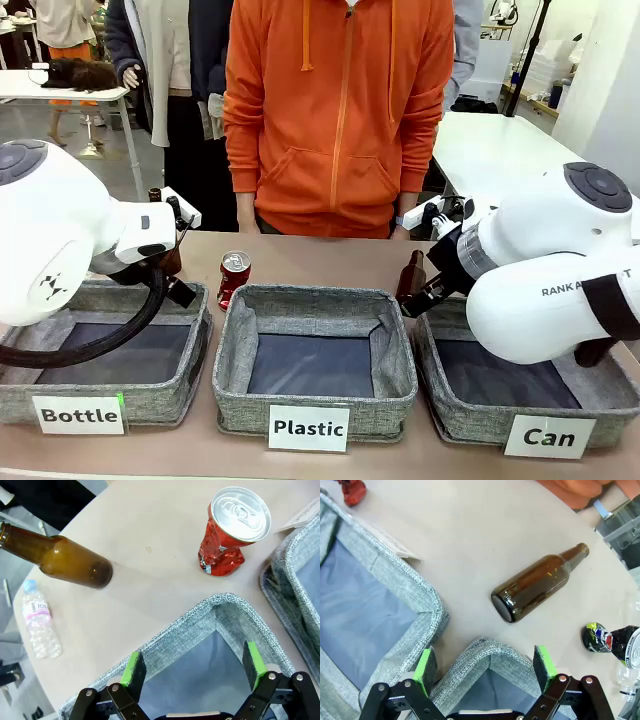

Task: Sort the can waste into the basket.
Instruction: Pick up the can waste from the table and place it in the right Fabric basket.

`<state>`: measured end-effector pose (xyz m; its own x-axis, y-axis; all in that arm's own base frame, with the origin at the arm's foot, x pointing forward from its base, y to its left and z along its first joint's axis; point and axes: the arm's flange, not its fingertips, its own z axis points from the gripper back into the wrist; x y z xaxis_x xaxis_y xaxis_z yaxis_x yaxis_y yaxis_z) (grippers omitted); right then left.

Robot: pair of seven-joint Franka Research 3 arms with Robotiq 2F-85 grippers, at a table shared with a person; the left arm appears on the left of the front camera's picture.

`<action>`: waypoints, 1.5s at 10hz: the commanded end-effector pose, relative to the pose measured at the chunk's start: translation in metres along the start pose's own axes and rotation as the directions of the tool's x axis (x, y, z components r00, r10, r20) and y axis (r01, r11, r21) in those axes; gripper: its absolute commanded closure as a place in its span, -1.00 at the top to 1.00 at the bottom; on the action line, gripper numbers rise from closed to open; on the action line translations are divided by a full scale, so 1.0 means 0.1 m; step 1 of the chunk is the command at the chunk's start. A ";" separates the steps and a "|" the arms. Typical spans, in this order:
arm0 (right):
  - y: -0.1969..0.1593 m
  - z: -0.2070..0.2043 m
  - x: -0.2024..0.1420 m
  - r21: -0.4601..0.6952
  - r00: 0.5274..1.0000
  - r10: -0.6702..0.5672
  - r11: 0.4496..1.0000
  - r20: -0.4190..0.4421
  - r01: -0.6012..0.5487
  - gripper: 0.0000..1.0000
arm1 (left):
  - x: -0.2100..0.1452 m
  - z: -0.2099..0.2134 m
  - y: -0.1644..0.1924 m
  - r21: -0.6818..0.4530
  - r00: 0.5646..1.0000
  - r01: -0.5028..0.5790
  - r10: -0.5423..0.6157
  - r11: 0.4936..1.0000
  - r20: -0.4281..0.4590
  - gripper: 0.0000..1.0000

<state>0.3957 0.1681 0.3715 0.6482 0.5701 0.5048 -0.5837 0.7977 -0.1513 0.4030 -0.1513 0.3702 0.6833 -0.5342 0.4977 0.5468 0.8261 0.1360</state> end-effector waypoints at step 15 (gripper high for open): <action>0.00 0.16 0.04 0.046 0.999 0.038 0.998 -0.013 -0.038 1.00 | 0.02 0.13 -0.02 -0.017 1.000 -0.001 0.001 1.000 0.002 1.00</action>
<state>0.3942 0.1702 0.3733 0.6469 0.5764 0.4993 -0.5910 0.7927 -0.1495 0.4027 -0.1518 0.3722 0.6829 -0.5330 0.4996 0.5464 0.8266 0.1348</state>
